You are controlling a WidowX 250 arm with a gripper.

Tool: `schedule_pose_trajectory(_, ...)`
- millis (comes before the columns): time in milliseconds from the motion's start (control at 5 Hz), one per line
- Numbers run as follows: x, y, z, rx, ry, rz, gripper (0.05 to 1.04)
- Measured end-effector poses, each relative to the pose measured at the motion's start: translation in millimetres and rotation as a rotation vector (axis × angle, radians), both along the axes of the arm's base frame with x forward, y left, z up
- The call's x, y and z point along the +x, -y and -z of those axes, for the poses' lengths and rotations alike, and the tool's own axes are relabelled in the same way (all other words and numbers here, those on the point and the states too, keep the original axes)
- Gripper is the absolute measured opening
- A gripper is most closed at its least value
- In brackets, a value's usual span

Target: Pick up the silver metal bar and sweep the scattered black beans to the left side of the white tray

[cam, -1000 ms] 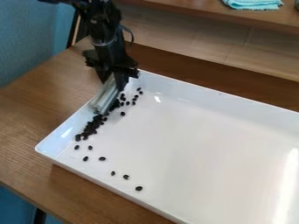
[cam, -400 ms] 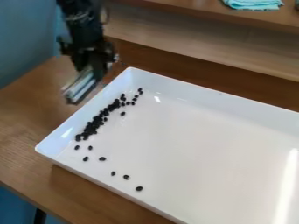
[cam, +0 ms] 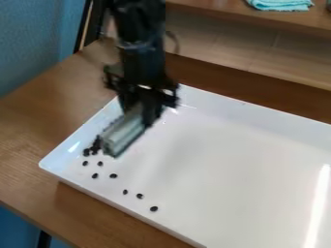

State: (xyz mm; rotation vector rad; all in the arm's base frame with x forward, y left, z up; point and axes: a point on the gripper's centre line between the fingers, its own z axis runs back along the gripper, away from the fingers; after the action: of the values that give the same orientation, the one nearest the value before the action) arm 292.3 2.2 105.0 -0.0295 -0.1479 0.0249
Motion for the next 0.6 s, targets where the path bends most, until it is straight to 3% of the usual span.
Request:
schedule_pose_trajectory(200,-6,31,8.3,0.023,0.001,0.005,0.385)
schedule_pose_trajectory(600,2,41,48.3,0.093,0.036,-0.022,0.385)
